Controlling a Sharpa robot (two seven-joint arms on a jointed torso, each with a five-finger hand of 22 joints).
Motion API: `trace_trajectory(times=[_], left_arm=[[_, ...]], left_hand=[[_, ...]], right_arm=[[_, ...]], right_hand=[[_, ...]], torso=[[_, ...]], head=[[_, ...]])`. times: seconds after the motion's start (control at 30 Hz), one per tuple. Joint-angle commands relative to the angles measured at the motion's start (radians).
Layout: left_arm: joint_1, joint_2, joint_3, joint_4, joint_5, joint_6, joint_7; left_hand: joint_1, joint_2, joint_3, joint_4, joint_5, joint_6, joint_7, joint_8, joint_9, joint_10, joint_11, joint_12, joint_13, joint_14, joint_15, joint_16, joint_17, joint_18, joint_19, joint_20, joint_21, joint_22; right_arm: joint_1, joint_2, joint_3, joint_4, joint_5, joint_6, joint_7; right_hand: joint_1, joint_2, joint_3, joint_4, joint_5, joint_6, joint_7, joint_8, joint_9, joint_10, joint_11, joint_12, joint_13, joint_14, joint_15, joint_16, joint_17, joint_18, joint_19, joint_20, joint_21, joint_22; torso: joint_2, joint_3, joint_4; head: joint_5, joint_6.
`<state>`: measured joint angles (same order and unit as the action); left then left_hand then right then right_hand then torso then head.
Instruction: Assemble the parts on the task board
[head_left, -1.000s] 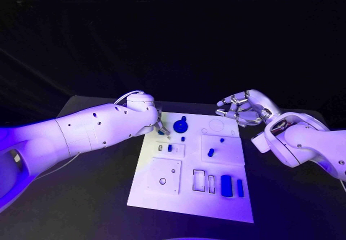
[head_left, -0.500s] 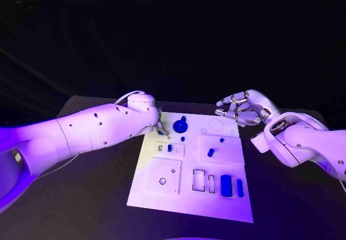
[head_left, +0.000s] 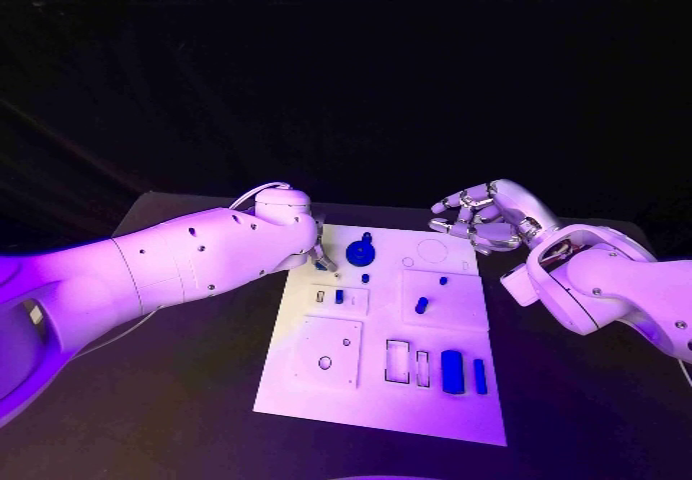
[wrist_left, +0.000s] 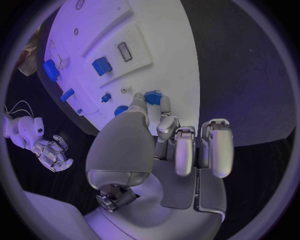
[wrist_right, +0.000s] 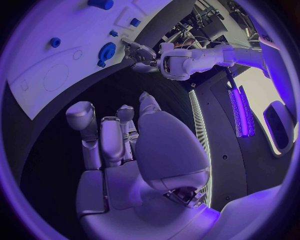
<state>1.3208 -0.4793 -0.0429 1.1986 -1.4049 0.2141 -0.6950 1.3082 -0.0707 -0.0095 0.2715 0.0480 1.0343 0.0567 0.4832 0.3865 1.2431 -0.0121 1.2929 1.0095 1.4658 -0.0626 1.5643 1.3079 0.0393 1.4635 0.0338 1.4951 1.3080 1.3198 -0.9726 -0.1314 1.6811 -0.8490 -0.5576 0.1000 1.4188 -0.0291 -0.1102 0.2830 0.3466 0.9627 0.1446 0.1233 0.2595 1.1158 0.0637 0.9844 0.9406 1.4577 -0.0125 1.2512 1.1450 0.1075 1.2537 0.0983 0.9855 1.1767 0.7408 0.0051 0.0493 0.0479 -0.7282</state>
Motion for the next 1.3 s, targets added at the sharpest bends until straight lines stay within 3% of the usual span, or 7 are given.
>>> trace_trajectory(times=[0.03,0.33,0.97,1.3], left_arm=[[-0.01,-0.004,-0.006,0.001,0.03,0.016,-0.046],[-0.01,-0.024,-0.003,0.017,0.093,-0.005,-0.035],[-0.01,-0.062,0.001,0.051,0.134,-0.006,-0.023],[-0.01,-0.068,0.001,0.056,0.147,0.009,-0.016]], left_hand=[[0.025,0.017,0.012,-0.002,0.001,-0.011,-0.001,0.004,0.003,-0.003,-0.001,-0.005,-0.01,0.105,-0.008,0.007,0.263,-0.01,0.042,-0.007,0.002,0.152],[0.075,0.055,0.04,-0.013,0.001,-0.043,0.006,-0.003,0.002,-0.057,0.005,-0.056,-0.081,0.105,-0.004,0.007,0.263,-0.005,0.031,-0.004,-0.011,0.134],[0.104,0.072,0.06,-0.013,0.001,-0.062,0.014,-0.011,-0.004,-0.081,0.012,-0.08,-0.109,0.105,0.002,0.007,0.263,-0.002,0.023,0.001,-0.019,0.124],[0.148,0.105,0.107,-0.017,0.002,-0.084,0.021,-0.03,-0.018,-0.103,0.017,-0.098,-0.127,0.105,0.008,0.007,0.263,0.0,0.018,0.006,-0.025,0.117]], right_arm=[[-0.001,0.0,0.0,0.001,-0.01,0.014,0.002],[-0.001,0.0,0.0,-0.001,-0.01,0.014,0.003],[-0.001,-0.001,0.0,-0.005,-0.01,0.013,0.005],[-0.001,-0.001,0.0,-0.006,-0.009,0.013,0.006]], right_hand=[[0.001,0.009,-0.003,-0.001,0.005,-0.006,-0.001,0.005,0.001,-0.002,-0.003,0.004,0.001,0.001,-0.001,-0.001,0.001,0.018,0.006,-0.002,-0.004,0.001],[0.001,0.009,-0.003,-0.001,0.005,-0.006,-0.001,0.005,0.001,-0.002,-0.003,0.004,0.001,0.001,-0.001,-0.001,0.001,0.018,0.006,-0.002,-0.004,0.001],[0.001,0.011,-0.004,-0.001,0.006,-0.006,-0.001,0.005,0.001,-0.002,-0.004,0.004,0.0,0.001,-0.001,-0.002,0.0,0.019,0.006,-0.002,-0.007,-0.001],[0.001,0.011,-0.004,-0.001,0.006,-0.006,-0.001,0.005,0.001,-0.002,-0.004,0.004,0.0,0.001,-0.001,-0.002,0.0,0.019,0.006,-0.002,-0.007,-0.001]], torso=[[0.0,-0.0003,0.0],[0.0,-0.0001,0.0011],[0.0,0.0003,0.0002],[0.0,0.0,0.0009]], head=[[0.001,0.001],[0.003,0.007],[0.007,0.01],[0.008,0.013]])
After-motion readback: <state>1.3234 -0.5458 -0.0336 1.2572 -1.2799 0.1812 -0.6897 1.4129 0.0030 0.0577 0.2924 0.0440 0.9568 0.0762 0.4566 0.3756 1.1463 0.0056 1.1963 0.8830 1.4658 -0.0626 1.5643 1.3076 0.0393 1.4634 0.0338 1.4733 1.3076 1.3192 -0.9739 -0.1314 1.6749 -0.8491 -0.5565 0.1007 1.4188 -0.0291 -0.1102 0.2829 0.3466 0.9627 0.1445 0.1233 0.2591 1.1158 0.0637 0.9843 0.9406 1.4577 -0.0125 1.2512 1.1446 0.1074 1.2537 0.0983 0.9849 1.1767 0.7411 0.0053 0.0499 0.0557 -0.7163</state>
